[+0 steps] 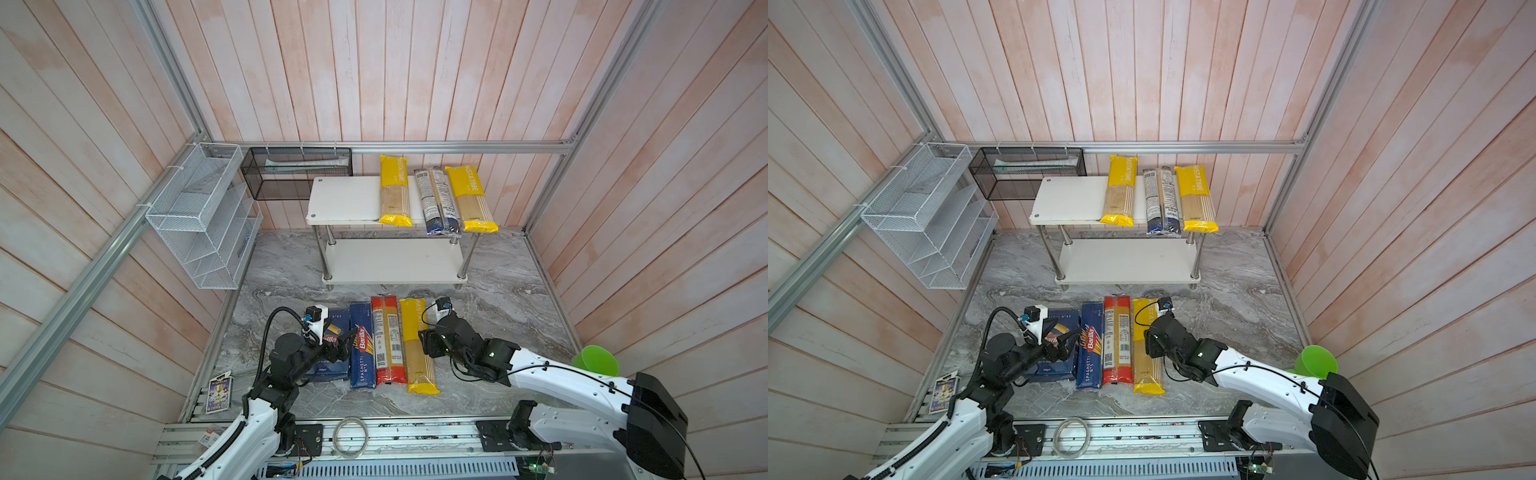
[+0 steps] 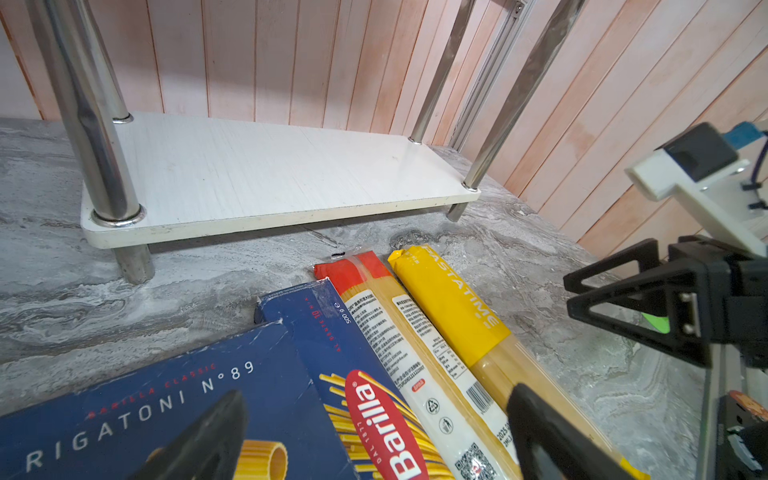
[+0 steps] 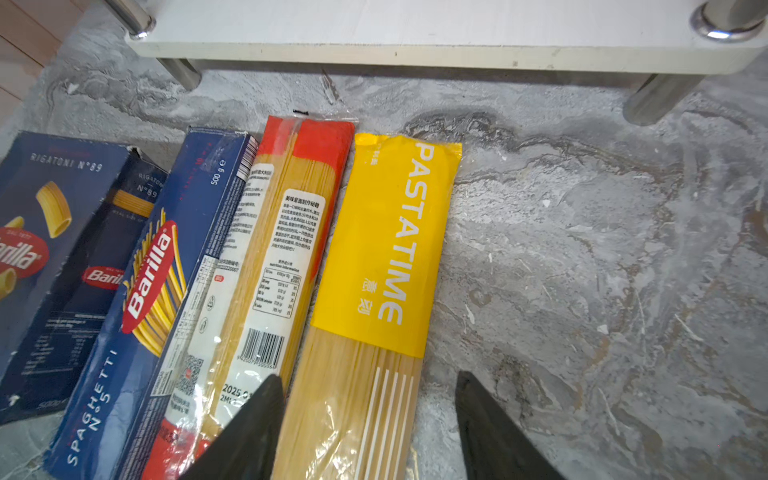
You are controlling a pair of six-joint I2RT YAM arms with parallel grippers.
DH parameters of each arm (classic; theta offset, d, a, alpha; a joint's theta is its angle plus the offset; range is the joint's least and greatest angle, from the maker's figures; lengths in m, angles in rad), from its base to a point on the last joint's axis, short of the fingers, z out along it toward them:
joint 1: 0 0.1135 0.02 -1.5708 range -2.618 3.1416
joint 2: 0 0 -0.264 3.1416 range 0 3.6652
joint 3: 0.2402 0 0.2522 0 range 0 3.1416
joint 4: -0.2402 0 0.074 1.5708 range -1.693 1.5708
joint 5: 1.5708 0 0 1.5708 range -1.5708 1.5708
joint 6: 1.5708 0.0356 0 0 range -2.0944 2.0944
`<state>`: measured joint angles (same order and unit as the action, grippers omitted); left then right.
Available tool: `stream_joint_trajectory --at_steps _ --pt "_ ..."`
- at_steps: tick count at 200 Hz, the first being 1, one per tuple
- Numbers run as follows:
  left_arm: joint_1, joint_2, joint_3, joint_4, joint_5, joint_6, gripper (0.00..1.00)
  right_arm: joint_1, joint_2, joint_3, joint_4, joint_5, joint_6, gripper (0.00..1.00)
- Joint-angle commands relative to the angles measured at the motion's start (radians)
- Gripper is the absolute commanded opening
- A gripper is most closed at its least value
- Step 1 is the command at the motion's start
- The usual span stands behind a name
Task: Place and organize the pasta boxes and bags onto the shelf
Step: 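Move the right gripper over the yellow PASTATIME bag on the table, then lower the right gripper onto the yellow bag's end and close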
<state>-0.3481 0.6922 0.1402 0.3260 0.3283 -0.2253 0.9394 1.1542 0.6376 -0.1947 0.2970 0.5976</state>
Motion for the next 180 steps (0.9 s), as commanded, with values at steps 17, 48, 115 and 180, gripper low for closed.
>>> stream_joint_trajectory --at_steps 17,48,115,180 --pt "-0.002 0.009 0.01 0.024 -0.01 0.01 1.0 -0.005 0.038 0.05 -0.067 -0.05 0.015 0.76" --pt "-0.002 0.009 0.01 0.024 -0.011 0.008 1.0 -0.004 0.074 0.041 -0.075 -0.076 0.044 0.79" --pt "-0.003 0.004 0.009 0.019 -0.012 0.007 1.0 -0.004 0.25 0.094 -0.063 -0.116 0.068 0.81" --pt "-0.003 0.006 0.01 0.019 -0.015 0.007 1.0 -0.004 0.376 0.151 -0.071 -0.112 0.076 0.86"
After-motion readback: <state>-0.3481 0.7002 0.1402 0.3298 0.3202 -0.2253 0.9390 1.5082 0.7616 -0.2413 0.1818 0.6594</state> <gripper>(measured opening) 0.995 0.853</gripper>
